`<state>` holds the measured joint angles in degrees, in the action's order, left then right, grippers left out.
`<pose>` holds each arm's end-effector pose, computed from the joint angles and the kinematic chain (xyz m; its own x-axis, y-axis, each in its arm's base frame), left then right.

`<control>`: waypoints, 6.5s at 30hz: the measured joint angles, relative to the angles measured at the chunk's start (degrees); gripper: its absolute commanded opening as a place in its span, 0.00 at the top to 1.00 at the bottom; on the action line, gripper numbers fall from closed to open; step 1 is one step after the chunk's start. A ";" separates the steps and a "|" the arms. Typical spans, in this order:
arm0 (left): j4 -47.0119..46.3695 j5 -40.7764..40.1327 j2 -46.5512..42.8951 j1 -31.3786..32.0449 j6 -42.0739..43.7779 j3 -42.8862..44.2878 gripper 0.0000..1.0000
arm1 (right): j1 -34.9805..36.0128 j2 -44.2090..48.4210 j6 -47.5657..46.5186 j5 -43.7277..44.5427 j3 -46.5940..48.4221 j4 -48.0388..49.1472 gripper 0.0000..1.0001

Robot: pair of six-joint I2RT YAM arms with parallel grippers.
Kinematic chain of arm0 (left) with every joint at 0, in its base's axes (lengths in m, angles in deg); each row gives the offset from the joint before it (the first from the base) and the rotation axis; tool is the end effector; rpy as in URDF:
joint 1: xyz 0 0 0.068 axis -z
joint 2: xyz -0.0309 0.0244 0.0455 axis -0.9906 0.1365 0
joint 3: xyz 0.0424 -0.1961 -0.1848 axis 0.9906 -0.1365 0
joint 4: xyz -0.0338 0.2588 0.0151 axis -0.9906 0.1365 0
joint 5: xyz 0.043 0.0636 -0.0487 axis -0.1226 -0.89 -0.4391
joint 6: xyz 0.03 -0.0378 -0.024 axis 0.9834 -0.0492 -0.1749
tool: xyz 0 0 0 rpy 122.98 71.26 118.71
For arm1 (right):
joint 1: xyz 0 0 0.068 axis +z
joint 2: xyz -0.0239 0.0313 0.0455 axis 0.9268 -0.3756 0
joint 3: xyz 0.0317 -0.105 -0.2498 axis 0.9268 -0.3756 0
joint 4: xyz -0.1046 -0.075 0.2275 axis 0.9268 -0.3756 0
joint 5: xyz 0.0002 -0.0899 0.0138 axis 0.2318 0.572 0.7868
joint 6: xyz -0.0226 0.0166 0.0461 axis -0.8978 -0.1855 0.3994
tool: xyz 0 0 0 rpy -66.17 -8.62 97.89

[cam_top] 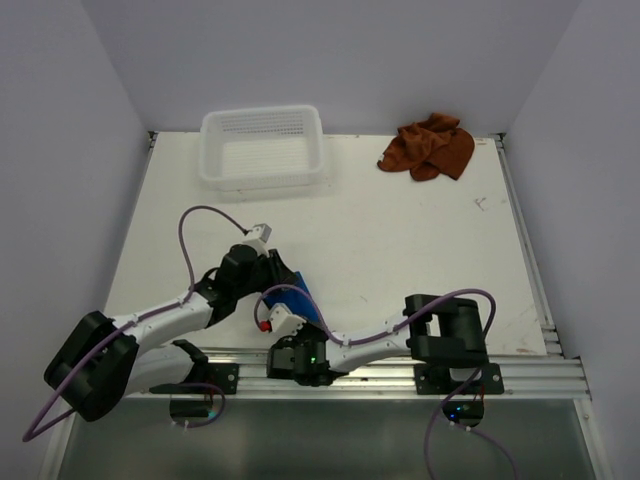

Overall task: Roll the towels
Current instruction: Roll the towel

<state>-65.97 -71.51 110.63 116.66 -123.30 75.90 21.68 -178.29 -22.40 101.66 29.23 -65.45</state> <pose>0.1795 -0.1288 0.1649 -0.7714 -0.3045 -0.5588 0.1592 0.7579 -0.6327 0.0304 0.3367 0.1349 -0.2875 -0.7381 -0.6104 -0.5429 0.6506 -0.5311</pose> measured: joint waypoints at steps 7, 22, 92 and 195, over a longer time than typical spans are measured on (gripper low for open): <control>1.38 -0.07 -2.47 0.00 0.24 0.98 0.69 | 1.55 -4.68 -0.96 3.58 4.24 -4.72 1.00; 0.42 1.68 -8.41 0.00 1.46 3.06 0.74 | 2.23 -10.60 -3.02 5.86 10.91 -11.30 1.00; -16.37 -12.48 -4.44 10.32 -16.61 -17.29 0.91 | -26.56 23.41 9.18 -49.31 -14.78 17.25 0.60; -6.84 -2.19 -6.95 4.55 -11.26 -8.17 0.86 | 4.85 -14.47 -8.28 12.92 13.05 -5.57 1.00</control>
<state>-72.81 -73.69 103.68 121.20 -134.56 67.72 26.54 -192.76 -30.68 114.58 42.28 -71.02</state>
